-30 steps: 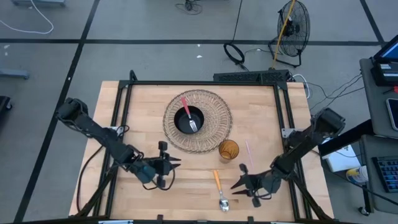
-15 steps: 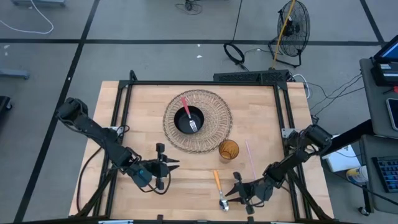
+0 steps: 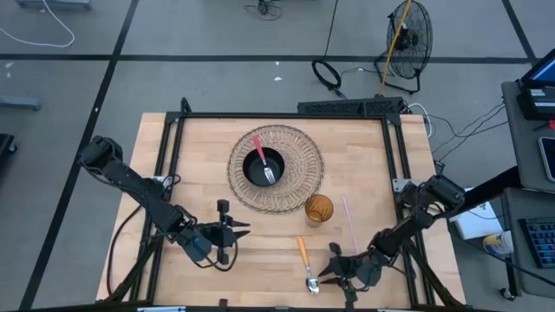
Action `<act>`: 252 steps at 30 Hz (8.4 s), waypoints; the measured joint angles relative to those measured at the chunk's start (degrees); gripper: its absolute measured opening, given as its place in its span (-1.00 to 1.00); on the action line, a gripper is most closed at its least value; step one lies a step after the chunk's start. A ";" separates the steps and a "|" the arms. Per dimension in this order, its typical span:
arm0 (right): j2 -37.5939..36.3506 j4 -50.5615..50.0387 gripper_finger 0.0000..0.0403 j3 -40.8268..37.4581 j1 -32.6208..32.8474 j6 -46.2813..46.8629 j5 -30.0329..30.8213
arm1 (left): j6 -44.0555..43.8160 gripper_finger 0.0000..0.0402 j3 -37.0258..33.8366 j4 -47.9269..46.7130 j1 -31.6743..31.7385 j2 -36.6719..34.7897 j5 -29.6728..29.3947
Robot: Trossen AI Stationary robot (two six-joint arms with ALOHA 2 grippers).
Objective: Pick & Place Utensil
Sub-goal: Put the yellow spoon into the black bowl on the woven mat
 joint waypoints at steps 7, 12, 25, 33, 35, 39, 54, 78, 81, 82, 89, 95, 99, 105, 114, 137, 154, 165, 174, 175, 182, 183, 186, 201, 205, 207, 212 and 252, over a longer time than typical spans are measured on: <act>0.00 -1.70 -0.56 0.32 0.69 4.19 -0.02 | 0.12 -0.56 0.00 0.00 -0.02 0.00 0.00; 0.00 -2.00 -0.58 0.95 0.63 4.52 -1.56 | -0.19 -0.56 0.00 -0.02 -0.02 0.00 0.00; 1.92 -6.30 -0.79 4.01 0.63 4.98 -3.06 | -0.52 -0.56 0.00 -0.11 -0.02 0.00 0.04; 6.37 -7.39 -0.85 9.09 0.45 2.99 -2.92 | -0.28 -0.56 0.02 -0.15 -0.02 0.00 -0.02; 6.62 -8.30 -0.87 9.67 0.12 3.11 -2.71 | -0.22 -0.56 0.02 -0.13 -0.02 0.00 -0.13; 6.64 -8.85 -0.90 9.74 -1.76 3.12 -1.85 | -0.14 -0.56 0.02 -0.04 -0.02 0.00 -0.26; 6.72 -8.18 -0.95 9.68 -10.12 -0.91 -3.44 | -1.56 -0.56 0.04 -0.07 -1.56 0.00 -0.21; -4.51 -34.14 -0.95 9.56 -2.50 8.02 8.83 | 8.70 -0.56 2.79 26.89 11.56 18.12 30.83; -5.96 -35.85 -0.95 9.02 -1.76 9.85 13.30 | 9.64 -0.56 3.68 27.00 12.84 19.87 32.86; -5.90 -34.56 -0.95 8.55 -1.85 9.77 13.70 | 9.86 -0.56 3.78 27.06 13.07 19.89 33.22; 3.25 -16.25 -0.95 7.51 -6.72 4.94 6.87 | 9.44 -0.56 3.89 24.13 12.14 18.48 32.10; 6.54 -8.73 -0.95 7.71 -7.74 3.28 7.37 | 6.72 -0.56 3.87 17.92 9.53 18.12 26.39; 6.62 -8.48 -0.95 7.71 -8.33 3.47 8.00 | 5.43 -0.56 3.87 16.29 8.08 18.10 23.62; 6.66 -7.74 -0.95 7.79 -10.30 3.56 9.11 | 4.98 -0.56 3.87 15.56 5.89 17.04 20.40; 12.42 -6.63 -0.95 13.71 -12.69 0.79 5.09 | 2.53 -0.56 3.83 7.51 0.99 11.38 11.20; 9.64 -12.98 -0.94 17.02 -14.21 -10.11 4.42 | 1.22 -0.56 3.85 9.70 4.46 10.89 24.71; -6.29 -40.62 -0.60 16.71 -6.32 -4.50 9.78 | 4.57 -0.56 7.31 21.19 13.15 23.68 45.24; -19.93 -41.62 -0.53 5.24 -0.01 2.56 12.98 | 7.26 -0.56 15.37 13.13 14.44 30.43 48.25; -27.04 -36.34 -0.52 -5.63 1.30 6.36 16.84 | 6.79 -0.56 16.48 10.85 15.28 30.97 50.74; -27.46 -34.94 -0.52 -6.49 1.30 5.85 16.76 | 6.44 -0.55 16.48 10.74 15.39 30.97 50.89; -28.51 -29.53 -0.52 -9.15 1.24 2.16 16.77 | 4.37 -0.12 16.50 9.77 15.44 30.97 49.34; -28.53 -29.51 -0.53 -9.15 1.23 1.67 16.79 | 4.18 -0.05 16.50 9.73 15.46 30.97 48.82; -28.52 -29.08 -0.53 -9.15 1.24 0.67 16.79 | 4.06 0.10 16.52 8.50 15.52 30.98 48.16; -28.52 -28.23 -0.53 -9.15 1.22 -0.10 16.79 | 0.81 -0.13 16.47 9.86 15.83 34.10 48.28; -28.52 -28.22 -0.53 -9.15 1.22 -0.24 16.79 | -0.14 -0.20 16.50 10.42 15.83 35.15 48.36; -28.52 -28.19 -0.53 -9.15 1.22 -0.47 16.79 | -0.11 -0.22 16.50 10.44 15.76 35.07 48.81; -28.52 -27.81 -0.53 -9.12 1.22 -0.76 16.79 | 1.23 -0.28 16.58 9.16 15.66 35.59 48.70; -28.52 -26.91 -0.53 -9.12 1.22 -0.64 16.79 | 7.44 -0.74 16.24 -6.65 11.82 32.85 16.55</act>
